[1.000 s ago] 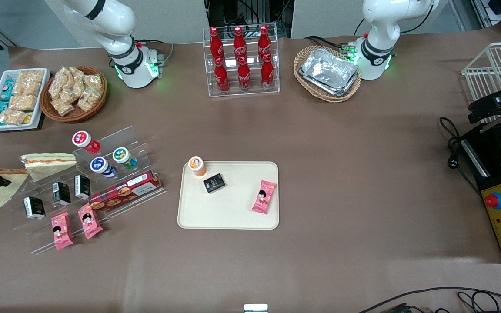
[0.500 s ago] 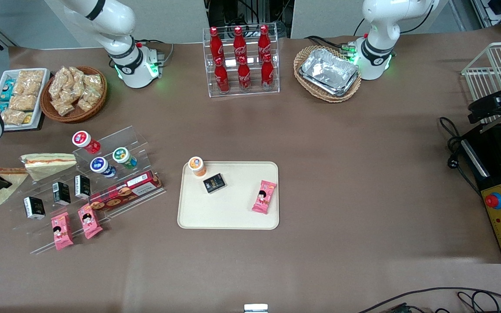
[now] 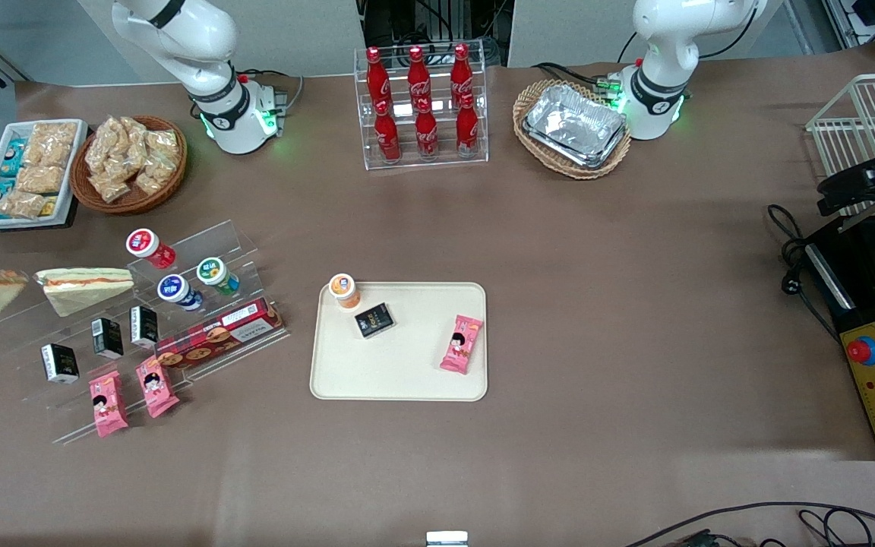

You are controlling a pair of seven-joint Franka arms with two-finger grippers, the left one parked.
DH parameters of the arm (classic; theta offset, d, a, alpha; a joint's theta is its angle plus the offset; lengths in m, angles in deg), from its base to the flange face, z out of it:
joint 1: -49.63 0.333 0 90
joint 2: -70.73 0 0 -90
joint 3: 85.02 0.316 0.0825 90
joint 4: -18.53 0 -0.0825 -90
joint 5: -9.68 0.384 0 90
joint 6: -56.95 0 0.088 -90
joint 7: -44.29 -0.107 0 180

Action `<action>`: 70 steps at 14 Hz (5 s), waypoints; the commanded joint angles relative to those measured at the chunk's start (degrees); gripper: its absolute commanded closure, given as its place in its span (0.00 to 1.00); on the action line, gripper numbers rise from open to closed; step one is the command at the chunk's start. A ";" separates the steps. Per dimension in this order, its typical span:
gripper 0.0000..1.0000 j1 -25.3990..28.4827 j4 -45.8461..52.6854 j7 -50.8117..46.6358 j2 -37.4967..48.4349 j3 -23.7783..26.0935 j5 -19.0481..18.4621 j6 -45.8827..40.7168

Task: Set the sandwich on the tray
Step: 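Lift the sandwich and carry it over the cream tray, then lower the sandwich onto the tray beside the black tissue pack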

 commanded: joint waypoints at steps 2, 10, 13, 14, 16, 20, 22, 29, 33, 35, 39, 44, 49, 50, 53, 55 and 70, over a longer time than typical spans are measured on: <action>1.00 2.85 6.92 -1.11 5.83 1.47 2.14 -15.83; 1.00 14.62 8.61 -41.86 8.39 16.93 2.14 -24.04; 1.00 23.92 8.35 -57.93 5.50 17.83 2.23 -21.94; 1.00 27.53 8.35 -63.65 3.74 17.74 1.97 -19.75; 1.00 33.16 8.78 -74.29 0.05 17.74 1.62 -15.45; 1.00 40.47 14.11 -92.57 -8.90 17.65 0.91 -8.06; 1.00 41.44 18.96 -101.64 -13.74 17.65 0.12 -6.90; 1.00 47.25 24.32 -126.43 -26.74 17.30 -11.37 2.77; 1.00 49.18 29.35 -131.20 -35.02 16.51 -14.47 4.17; 1.00 49.97 30.58 -134.35 -37.74 15.81 -15.34 6.88; 1.00 52.17 35.76 -136.74 -43.11 13.18 -16.32 7.86; 1.00 51.91 36.74 -136.23 -44.26 12.82 -16.40 10.94; 1.00 51.73 37.52 -132.27 -45.49 13.08 -16.23 12.17; 1.00 51.73 37.53 -132.17 -45.67 13.08 -16.23 12.26; 1.00 53.39 37.35 -132.17 -45.50 12.82 -17.54 12.35; 1.00 53.57 37.44 -132.09 -45.67 12.73 -18.24 13.05; 0.00 53.14 36.21 -132.00 -42.60 12.91 -20.18 8.93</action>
